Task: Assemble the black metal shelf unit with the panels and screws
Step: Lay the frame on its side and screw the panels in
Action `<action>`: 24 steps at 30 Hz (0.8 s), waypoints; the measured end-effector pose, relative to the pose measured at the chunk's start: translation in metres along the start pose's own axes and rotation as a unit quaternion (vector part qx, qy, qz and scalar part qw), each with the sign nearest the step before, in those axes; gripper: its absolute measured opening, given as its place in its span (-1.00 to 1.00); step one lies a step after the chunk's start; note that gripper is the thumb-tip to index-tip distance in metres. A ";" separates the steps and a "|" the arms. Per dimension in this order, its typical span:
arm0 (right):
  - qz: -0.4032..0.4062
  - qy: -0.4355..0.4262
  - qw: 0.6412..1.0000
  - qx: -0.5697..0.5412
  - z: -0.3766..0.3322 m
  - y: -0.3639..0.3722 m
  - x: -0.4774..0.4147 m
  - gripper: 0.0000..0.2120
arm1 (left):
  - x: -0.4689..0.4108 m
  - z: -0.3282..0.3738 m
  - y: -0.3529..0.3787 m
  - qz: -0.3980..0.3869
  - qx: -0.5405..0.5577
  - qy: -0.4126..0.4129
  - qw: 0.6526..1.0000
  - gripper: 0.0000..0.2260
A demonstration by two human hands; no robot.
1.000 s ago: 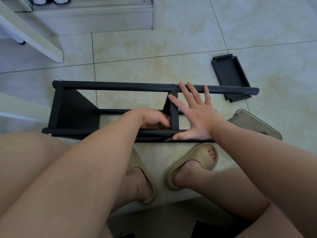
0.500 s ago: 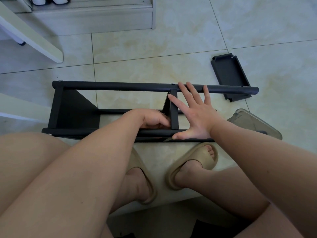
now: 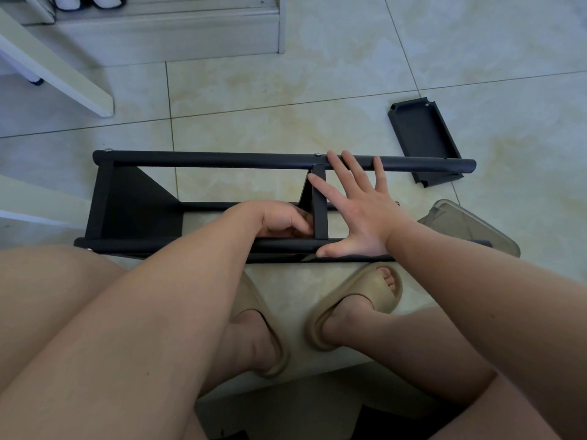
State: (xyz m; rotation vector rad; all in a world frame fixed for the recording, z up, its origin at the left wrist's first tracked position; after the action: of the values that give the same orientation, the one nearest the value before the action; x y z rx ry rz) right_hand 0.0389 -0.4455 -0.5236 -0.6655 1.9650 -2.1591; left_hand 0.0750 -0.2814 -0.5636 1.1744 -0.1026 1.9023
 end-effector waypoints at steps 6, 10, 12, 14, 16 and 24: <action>-0.015 -0.003 1.000 -0.013 0.002 -0.001 0.000 0.18 | 0.003 0.006 -0.023 0.327 -0.030 0.075 0.942 -0.88; -0.053 0.004 0.998 -0.025 0.002 -0.012 0.001 0.18 | 0.020 0.017 -0.013 0.475 -0.133 0.178 0.852 -0.89; -0.077 0.013 0.995 -0.054 0.006 -0.023 0.005 0.12 | 0.030 0.025 0.002 0.507 -0.176 0.236 0.810 -0.91; -0.089 0.029 0.992 -0.084 0.015 -0.036 0.014 -0.04 | 0.039 0.031 0.018 0.522 -0.244 0.287 0.766 -0.94; -0.110 0.052 0.989 -0.088 0.030 -0.044 0.029 -0.25 | 0.046 0.035 0.037 0.493 -0.306 0.329 0.745 -0.97; -0.287 0.212 0.925 -0.127 0.093 -0.038 0.091 -0.61 | 0.002 0.028 0.121 0.213 -0.533 0.208 0.792 -0.63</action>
State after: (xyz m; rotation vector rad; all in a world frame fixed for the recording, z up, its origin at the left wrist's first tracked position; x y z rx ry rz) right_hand 0.0034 -0.5605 -0.4624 -0.9857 2.5643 -2.5707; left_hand 0.0083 -0.3680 -0.5043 -0.0667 -1.1169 1.9222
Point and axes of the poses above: each hand's wrist, its own x-axis away from the middle knuckle, its own y-axis out of the palm, z = x × y, the point moved 3 cm from there along -x, towards the middle knuckle, and after that the axes turned 8 degrees about x, right-handed, at the moved point
